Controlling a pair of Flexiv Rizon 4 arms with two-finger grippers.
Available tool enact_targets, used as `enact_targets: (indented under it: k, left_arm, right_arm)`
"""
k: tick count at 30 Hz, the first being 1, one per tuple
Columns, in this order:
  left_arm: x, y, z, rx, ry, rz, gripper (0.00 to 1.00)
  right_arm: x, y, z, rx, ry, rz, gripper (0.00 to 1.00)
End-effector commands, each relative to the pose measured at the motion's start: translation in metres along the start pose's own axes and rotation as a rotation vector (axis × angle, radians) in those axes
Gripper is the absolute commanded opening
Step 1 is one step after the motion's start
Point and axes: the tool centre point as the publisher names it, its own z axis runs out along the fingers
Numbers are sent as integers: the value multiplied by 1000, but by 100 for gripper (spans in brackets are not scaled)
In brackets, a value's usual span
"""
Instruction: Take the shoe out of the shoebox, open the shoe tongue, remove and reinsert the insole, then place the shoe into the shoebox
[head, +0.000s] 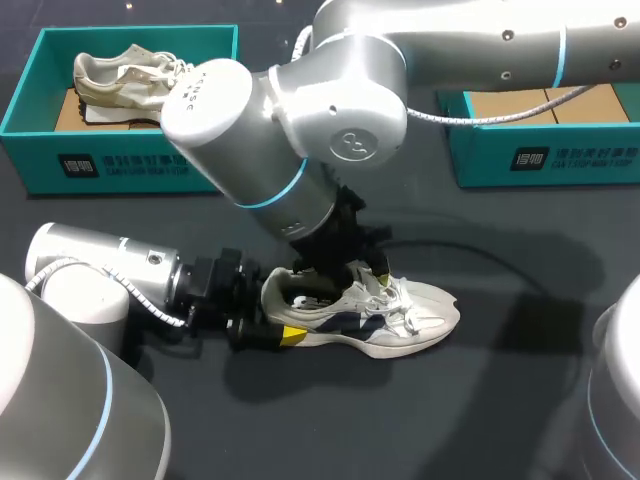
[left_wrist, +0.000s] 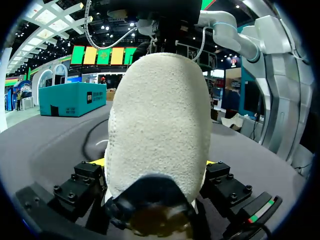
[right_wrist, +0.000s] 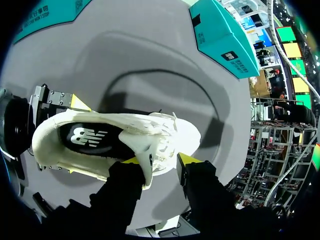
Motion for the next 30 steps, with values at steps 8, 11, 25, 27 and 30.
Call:
enact_targets:
  k: [8, 11, 25, 27, 30]
  left_arm:
    - [0, 1, 0, -1, -3, 0, 0]
    - [0, 1, 0, -1, -3, 0, 0]
    - [0, 1, 0, -1, -3, 0, 0]
    - [0, 1, 0, -1, -3, 0, 0]
    - [0, 1, 0, -1, -3, 0, 0]
  right_arm:
    - [-12, -3, 5, 2, 121, 231, 0]
    - [-22, -2, 9, -7, 247, 161, 0]
    - [-22, -2, 9, -7, 247, 161, 0]
    - [-27, -3, 12, -5, 265, 158, 0]
    - [-41, -5, 16, -7, 300, 146, 0]
